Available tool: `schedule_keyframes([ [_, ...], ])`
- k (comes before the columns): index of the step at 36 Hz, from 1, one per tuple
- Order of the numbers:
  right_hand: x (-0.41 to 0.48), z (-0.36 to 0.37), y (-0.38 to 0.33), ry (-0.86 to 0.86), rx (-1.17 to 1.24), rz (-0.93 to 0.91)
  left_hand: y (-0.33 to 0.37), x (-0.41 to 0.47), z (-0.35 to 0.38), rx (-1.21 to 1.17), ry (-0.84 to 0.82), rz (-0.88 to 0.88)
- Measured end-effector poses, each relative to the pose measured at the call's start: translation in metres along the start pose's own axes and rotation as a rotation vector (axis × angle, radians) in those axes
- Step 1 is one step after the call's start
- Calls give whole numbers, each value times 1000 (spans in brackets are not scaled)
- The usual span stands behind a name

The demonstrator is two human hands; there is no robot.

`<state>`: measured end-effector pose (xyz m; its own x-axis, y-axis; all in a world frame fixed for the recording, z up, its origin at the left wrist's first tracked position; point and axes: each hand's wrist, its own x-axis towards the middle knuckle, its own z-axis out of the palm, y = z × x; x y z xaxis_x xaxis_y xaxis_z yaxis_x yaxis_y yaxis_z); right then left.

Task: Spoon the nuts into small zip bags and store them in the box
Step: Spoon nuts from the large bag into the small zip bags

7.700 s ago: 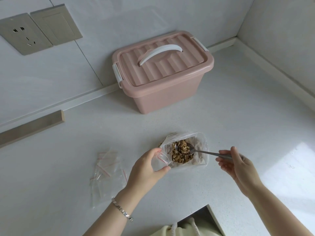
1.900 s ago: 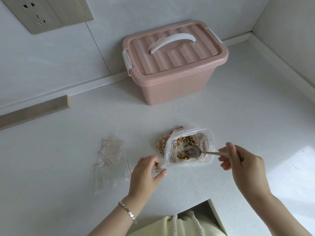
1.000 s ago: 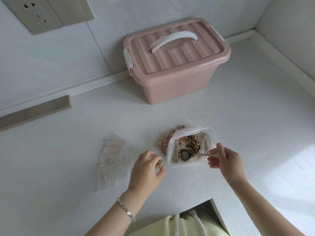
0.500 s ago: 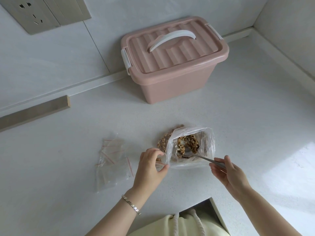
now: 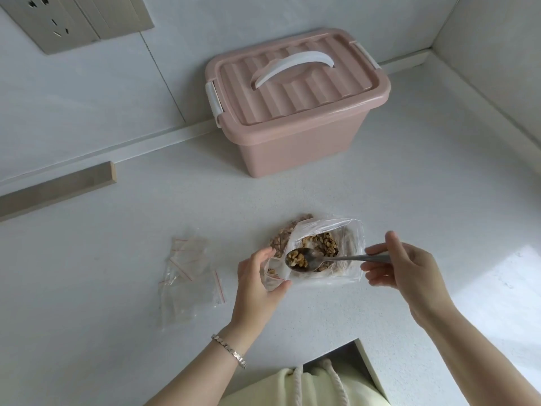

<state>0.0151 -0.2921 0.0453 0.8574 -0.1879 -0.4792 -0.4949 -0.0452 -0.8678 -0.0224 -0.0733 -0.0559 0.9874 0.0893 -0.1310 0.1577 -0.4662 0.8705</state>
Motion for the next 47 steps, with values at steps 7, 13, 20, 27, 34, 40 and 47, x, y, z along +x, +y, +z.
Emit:
schedule_keyframes([
  [7, -16, 37, -8, -60, -369, -251, 1, 2, 0, -3, -58, 9],
  [13, -26, 48, 1, -108, -667, -613, 2, 0, -2, -14, -80, -1],
  [20, -25, 17, 1, 73, -417, -530, 0, 0, -3, -43, -95, -100],
  [27, 1, -3, 35, 226, -353, -278, -2, 1, -1, -94, -83, -227],
  [34, 18, 18, 65, 172, -275, -213, 2, 1, -3, -117, -96, -278],
  [40, 27, 32, 73, 73, -93, -55, 2, 0, -4, -108, -100, -262],
  [47, 31, 21, 77, 69, 168, 202, 5, 1, -1, -67, -97, -243],
])
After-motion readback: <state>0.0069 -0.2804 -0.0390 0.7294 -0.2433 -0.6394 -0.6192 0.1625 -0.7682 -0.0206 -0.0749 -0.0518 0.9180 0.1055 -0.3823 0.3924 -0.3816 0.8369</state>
